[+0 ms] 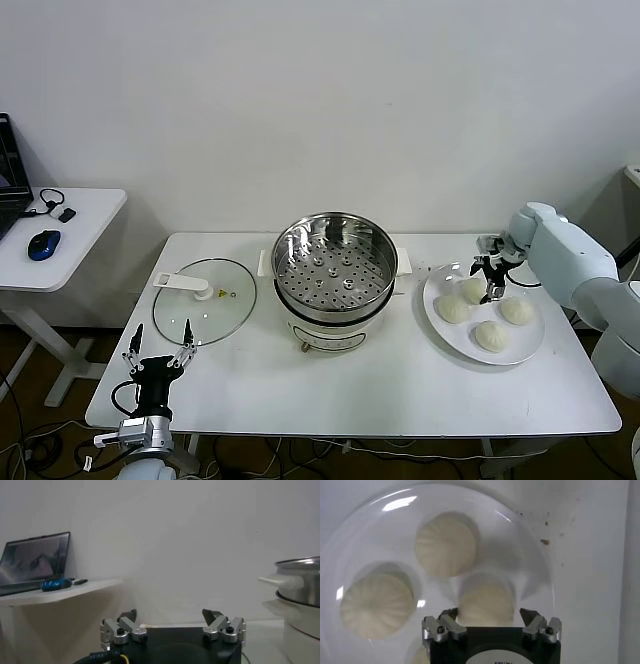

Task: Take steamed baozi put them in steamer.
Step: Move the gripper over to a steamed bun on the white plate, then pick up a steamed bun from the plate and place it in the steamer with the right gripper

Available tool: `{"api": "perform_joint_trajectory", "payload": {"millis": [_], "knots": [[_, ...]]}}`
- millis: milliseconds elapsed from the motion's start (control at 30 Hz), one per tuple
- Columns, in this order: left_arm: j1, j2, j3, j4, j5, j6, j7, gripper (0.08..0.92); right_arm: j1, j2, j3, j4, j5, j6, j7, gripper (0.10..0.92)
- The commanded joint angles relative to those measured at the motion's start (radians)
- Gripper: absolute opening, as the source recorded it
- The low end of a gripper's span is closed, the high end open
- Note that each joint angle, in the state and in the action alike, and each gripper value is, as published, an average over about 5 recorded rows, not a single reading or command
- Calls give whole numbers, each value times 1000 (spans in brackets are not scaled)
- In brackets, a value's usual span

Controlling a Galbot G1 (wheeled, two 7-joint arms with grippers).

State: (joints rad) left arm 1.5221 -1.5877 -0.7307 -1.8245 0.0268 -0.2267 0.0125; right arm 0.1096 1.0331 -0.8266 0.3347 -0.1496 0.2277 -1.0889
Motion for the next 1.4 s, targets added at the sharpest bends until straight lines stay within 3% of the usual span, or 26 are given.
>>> {"api": "perform_joint_trajectory", "payload": {"millis": [33,267,500,733,967,1133,1400], "knots": [[0,1,0,-4,0,1,1,823,-3,8,20,-12,-15,2,-2,636],[1,-2,0,-12,2,6,0,823,41,-5,-28,17,34,3,-17,584],[4,-5,1,-22,3,8,1,823,202,-69,-268,128,268,-13,-43,585],[6,-5,1,-34,3,16,3,823,401,-143,-548,392,501,-65,-50,585],[8,-5,8,-33,5,13,2,823,607,-131,-693,632,610,-28,-26,592],[7,-6,15,-23,8,9,0,823,676,-75,-732,740,611,52,-5,637],[9,-9,7,-21,8,7,-5,823,726,67,-741,753,477,321,41,646]]}}
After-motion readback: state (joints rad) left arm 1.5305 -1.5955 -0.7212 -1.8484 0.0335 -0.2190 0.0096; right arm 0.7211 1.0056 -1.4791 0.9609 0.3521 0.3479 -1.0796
